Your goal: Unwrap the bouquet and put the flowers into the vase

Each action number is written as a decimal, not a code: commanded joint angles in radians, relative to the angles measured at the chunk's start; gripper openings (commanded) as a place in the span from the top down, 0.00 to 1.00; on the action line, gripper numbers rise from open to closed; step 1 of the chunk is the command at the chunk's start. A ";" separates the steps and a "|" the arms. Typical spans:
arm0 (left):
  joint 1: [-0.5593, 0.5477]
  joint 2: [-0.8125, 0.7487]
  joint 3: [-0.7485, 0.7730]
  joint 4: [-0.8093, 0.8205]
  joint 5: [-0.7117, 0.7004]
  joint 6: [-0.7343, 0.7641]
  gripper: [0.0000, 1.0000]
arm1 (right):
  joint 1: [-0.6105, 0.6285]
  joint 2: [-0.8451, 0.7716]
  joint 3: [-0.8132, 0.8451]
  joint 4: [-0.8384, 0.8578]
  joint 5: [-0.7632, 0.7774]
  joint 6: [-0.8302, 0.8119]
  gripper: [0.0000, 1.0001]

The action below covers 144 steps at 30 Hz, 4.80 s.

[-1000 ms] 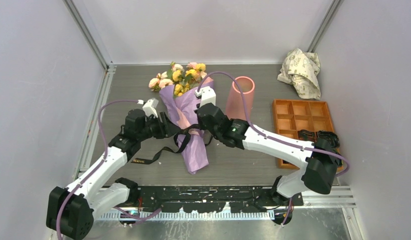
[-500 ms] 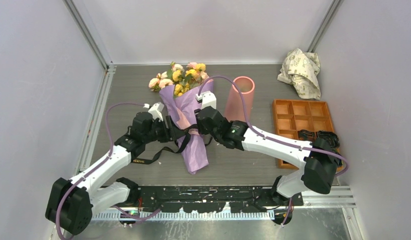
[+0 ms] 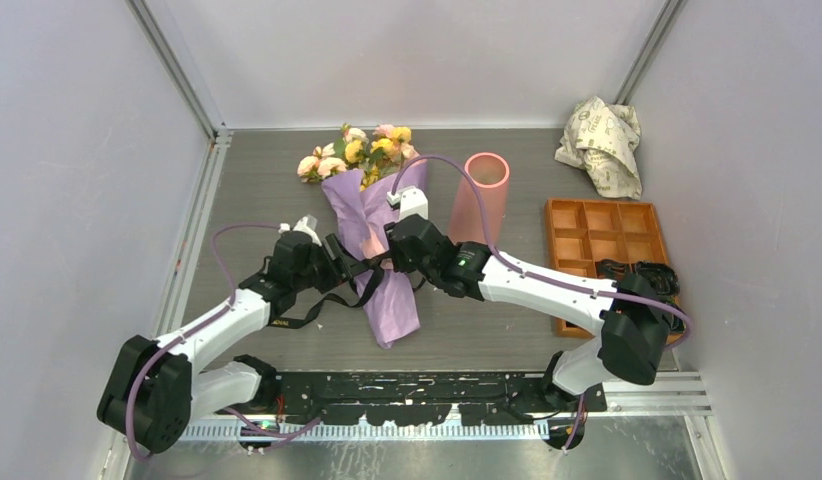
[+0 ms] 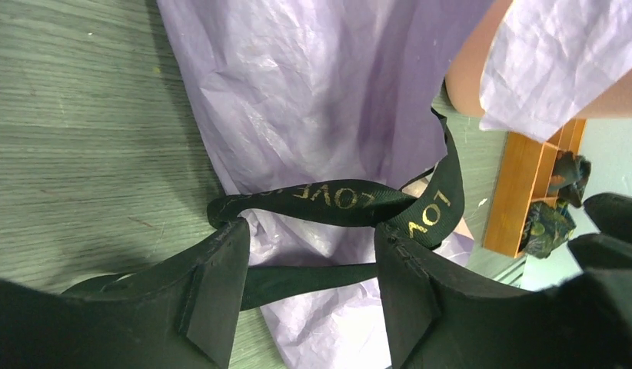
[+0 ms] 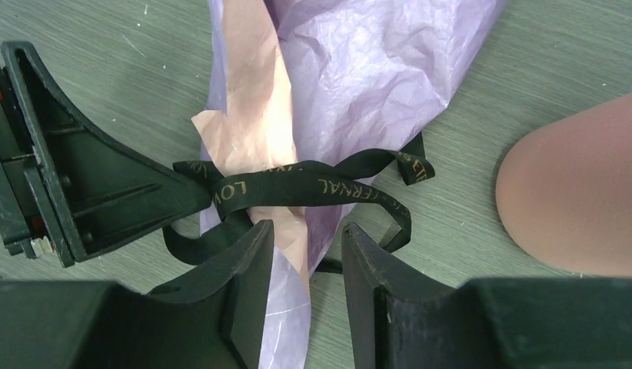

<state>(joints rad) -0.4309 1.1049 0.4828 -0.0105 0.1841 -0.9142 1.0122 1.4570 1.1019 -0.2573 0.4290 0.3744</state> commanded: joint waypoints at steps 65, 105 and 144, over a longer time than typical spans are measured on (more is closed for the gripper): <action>-0.008 0.141 0.112 0.057 -0.072 -0.149 0.97 | -0.095 0.329 0.157 0.112 0.009 -0.113 0.60; 0.102 -0.167 0.200 -0.499 -0.538 -0.084 1.00 | -0.116 -0.207 -0.149 -0.260 0.514 0.204 0.99; 0.179 -0.408 0.253 -0.592 -0.421 0.007 0.59 | -0.127 -0.360 -0.175 -0.318 0.098 0.290 0.40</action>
<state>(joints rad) -0.2565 0.7315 0.7372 -0.7280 -0.3840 -0.9520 0.8677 1.1595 0.9531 -0.8341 0.8307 0.8089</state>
